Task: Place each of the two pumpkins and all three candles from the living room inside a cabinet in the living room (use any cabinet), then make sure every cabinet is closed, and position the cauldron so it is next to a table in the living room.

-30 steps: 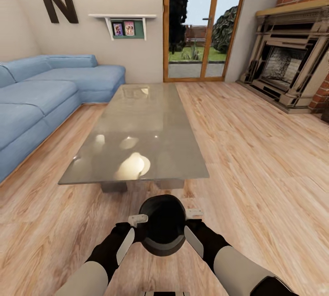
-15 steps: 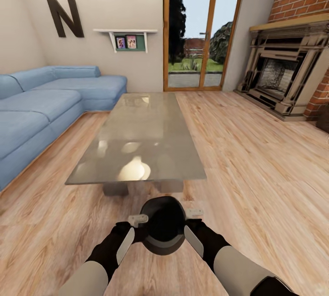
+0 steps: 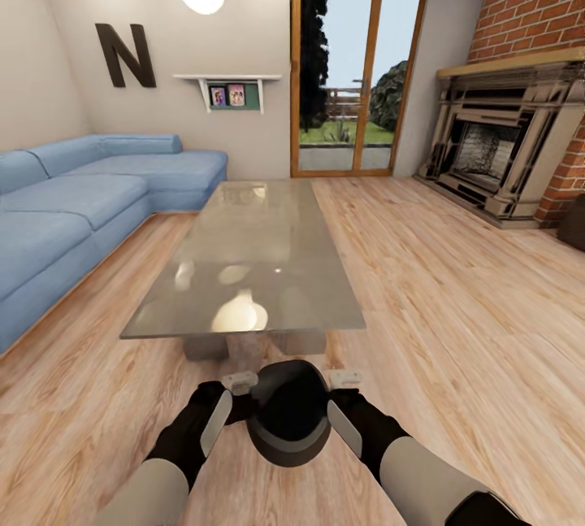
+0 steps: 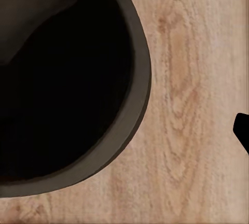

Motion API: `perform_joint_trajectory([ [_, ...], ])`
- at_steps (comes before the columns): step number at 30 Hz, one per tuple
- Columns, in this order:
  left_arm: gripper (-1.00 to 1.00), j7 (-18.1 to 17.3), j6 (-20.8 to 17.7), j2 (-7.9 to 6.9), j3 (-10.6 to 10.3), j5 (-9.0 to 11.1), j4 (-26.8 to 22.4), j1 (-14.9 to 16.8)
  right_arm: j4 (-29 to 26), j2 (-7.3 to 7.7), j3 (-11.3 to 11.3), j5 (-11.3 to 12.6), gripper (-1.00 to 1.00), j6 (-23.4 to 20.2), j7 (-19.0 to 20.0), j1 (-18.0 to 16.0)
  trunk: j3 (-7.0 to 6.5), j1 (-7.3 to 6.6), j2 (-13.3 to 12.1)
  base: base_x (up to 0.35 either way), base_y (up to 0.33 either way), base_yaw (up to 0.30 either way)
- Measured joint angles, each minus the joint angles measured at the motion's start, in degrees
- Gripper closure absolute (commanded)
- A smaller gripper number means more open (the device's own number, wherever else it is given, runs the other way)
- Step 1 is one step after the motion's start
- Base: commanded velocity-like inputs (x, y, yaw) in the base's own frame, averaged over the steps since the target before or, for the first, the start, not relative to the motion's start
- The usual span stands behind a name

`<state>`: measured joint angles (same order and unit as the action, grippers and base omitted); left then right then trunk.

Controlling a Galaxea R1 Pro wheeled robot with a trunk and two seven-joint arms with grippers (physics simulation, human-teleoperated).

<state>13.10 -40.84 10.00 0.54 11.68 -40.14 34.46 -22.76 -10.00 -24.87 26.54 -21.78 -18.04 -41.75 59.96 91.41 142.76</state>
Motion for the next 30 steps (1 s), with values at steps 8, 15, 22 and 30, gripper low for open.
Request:
perform_joint_trajectory([
  [8,-1.0,0.0,-0.29,0.0,0.5,-0.01,-0.37,-0.01,0.07,0.0,-0.04,0.0,-1.0,0.07,0.02,0.0,-1.44,-1.76,-3.21,-0.103,0.0,0.0],
  [15,-1.0,0.0,-0.31,0.0,0.55,-0.05,-0.4,-0.01,0.06,0.0,-0.09,0.0,-1.0,0.22,0.02,0.0,-2.69,-3.29,-6.02,-0.012,0.0,0.0],
  [22,-1.0,0.0,-0.29,0.0,0.48,-0.08,-0.54,-0.01,0.08,0.0,-0.09,0.0,-1.0,0.25,0.02,0.0,-3.95,-4.83,-8.82,-0.016,0.0,0.0],
  [30,-1.0,0.0,-0.31,0.0,0.5,-0.08,-0.55,-0.01,0.08,0.0,-0.15,0.0,-1.0,0.23,0.02,0.0,-5.39,-6.59,-12.03,-0.183,0.0,0.0],
])
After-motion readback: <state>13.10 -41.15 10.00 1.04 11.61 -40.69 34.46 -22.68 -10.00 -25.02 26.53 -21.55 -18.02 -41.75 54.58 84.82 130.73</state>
